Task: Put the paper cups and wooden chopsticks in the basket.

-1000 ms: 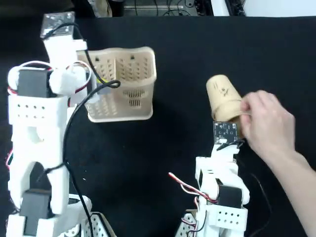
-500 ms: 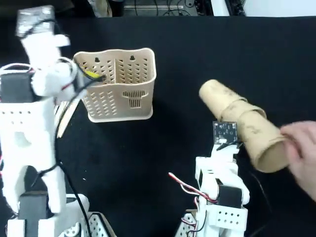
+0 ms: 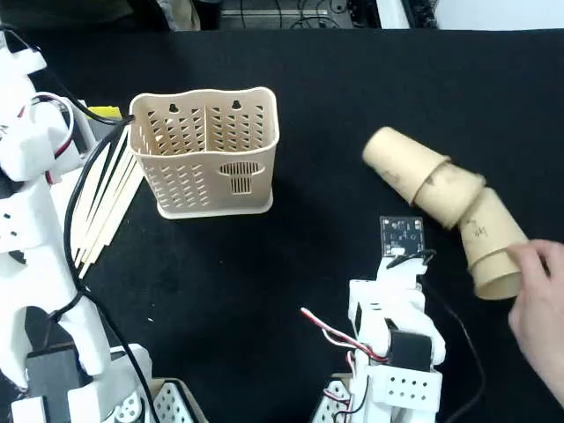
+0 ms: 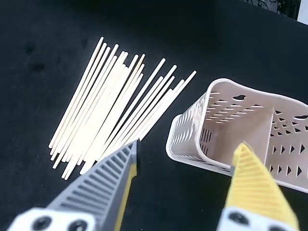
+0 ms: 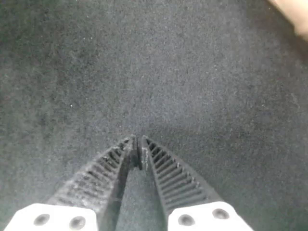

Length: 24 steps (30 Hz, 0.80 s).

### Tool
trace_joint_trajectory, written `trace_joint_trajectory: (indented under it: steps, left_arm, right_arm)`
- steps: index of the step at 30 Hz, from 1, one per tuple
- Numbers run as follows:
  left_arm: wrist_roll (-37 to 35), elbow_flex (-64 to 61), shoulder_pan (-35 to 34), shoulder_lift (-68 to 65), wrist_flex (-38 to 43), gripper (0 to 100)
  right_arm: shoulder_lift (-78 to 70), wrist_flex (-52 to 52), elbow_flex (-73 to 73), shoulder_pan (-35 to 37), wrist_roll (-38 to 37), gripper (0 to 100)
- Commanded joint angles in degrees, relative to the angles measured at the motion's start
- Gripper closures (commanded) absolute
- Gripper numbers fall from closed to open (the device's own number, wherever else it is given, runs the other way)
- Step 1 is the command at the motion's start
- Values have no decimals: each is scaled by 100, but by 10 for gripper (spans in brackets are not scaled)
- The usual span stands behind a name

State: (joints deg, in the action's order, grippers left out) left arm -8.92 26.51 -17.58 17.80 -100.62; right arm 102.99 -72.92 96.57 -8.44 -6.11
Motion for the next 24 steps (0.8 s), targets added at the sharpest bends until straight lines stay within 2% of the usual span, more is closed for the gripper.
trace_joint_trajectory:
  steps: [1,5,10,15,18,21,24]
  left_arm:
    - [0,-101,-286,158,-9,690]
    - [0,-119,-629,185,-9,690]
    - [0,-101,-629,141,-9,687]
    - [88,13,453,-246,26,685]
    - [-132,866,1024,-800,-9,685]
    - [-132,1420,1262,-1442,-35,685]
    - [-132,936,1253,-1890,-44,688]
  right_arm:
    - [391,-26,4,-62,-26,980]
    - [391,-26,4,-62,-26,980]
    - [391,-26,4,-62,-26,980]
    - [391,-26,4,-62,-26,980]
    - [391,-26,4,-62,-26,980]
    - [391,-26,4,-62,-26,980]
    - [391,-26,4,-62,-26,980]
